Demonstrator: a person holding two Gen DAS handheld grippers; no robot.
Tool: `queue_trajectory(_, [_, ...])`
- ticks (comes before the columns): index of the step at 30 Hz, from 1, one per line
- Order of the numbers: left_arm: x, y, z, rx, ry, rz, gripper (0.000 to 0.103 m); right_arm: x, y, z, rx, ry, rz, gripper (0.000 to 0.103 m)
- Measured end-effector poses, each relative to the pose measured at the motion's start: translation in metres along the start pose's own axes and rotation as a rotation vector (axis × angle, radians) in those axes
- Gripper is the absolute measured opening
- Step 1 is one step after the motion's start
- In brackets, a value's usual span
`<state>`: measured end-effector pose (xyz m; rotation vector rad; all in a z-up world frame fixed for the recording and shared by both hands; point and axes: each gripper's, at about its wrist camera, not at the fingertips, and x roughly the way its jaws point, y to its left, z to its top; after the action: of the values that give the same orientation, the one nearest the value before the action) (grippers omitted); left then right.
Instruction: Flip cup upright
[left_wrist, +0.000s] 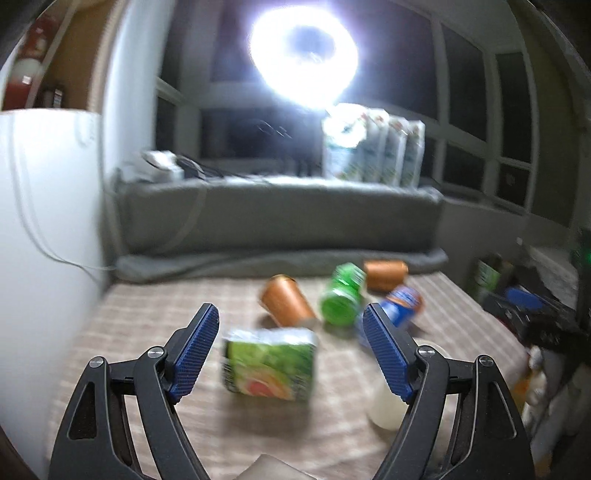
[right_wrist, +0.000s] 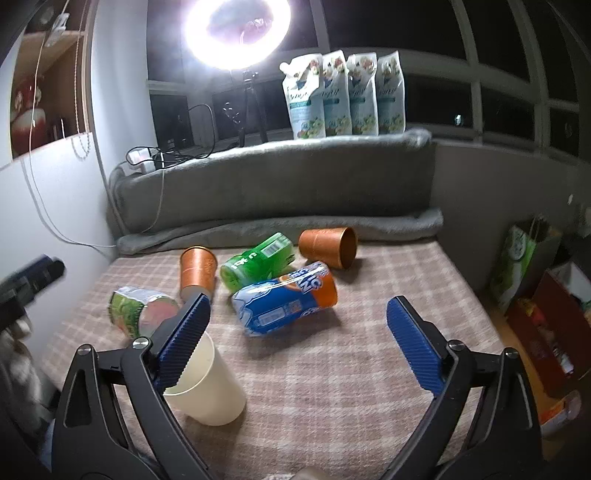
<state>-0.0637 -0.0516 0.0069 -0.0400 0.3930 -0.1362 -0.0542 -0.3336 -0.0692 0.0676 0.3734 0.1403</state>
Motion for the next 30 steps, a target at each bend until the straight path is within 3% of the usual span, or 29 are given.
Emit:
queue_trajectory(10, [0.001,0.024,0.003,-0.074,-0.049,0.068,0.081,-0.010,0.019,0.006,-0.063,-0.115,-0.109,0.103])
queue_trajectory(14, [-0.001,0.024,0.000,-0.067,-0.055,0.077,0.087,-0.011,0.020,0.007,-0.066,-0.120,-0.112,0.103])
queue_trajectory(30, [-0.004,0.023,0.002,-0.062,-0.069,0.074,0.087,-0.008,0.021,0.006,-0.066,-0.111,-0.105,0.103])
